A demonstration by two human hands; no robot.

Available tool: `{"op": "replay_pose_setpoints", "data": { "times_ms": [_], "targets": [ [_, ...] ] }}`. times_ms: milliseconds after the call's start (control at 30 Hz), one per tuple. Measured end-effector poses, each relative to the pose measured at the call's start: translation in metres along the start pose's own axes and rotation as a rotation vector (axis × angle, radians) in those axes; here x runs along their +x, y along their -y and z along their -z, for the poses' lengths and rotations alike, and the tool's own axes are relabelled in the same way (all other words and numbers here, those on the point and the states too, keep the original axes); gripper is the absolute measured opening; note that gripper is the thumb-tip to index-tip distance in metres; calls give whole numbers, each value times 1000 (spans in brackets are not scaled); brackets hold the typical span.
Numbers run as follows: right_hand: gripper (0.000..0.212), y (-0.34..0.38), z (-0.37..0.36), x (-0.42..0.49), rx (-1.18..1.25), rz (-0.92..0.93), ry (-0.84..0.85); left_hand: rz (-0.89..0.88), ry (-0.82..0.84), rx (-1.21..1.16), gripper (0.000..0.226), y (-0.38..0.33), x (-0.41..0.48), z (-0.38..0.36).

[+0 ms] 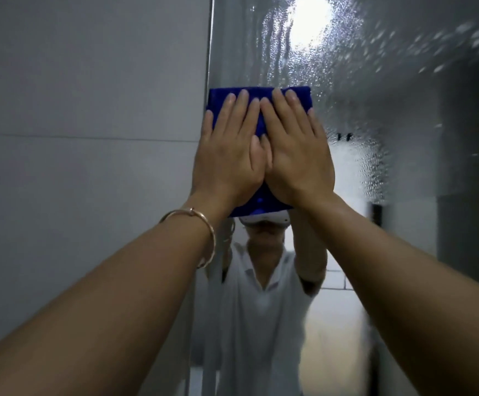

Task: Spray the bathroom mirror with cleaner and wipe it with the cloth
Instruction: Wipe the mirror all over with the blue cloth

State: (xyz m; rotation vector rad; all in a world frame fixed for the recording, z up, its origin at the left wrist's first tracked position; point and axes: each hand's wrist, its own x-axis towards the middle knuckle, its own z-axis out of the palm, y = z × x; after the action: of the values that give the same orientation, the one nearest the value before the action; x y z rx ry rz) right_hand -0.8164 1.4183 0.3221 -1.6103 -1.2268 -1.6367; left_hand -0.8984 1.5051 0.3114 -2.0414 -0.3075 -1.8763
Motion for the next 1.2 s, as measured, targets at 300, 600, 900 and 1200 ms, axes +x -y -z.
{"op": "replay_pose_setpoints", "data": {
  "times_ms": [300, 600, 900, 1200],
  "targets": [
    [52, 16, -11, -49, 60, -64, -132, -30, -17, -71, 57, -5, -45, -1],
    [54, 37, -12, -153, 80, -76, -42, -72, 126, 26, 56, -17, -144, -2],
    [55, 38, -13, -168, 131, -97, -10, -68, 156, 22, 55, -16, -159, -3],
    [49, 36, -18, -171, 80, -93, -51, -47, 123, 40, 51, -18, -161, -5]
  ]
}}
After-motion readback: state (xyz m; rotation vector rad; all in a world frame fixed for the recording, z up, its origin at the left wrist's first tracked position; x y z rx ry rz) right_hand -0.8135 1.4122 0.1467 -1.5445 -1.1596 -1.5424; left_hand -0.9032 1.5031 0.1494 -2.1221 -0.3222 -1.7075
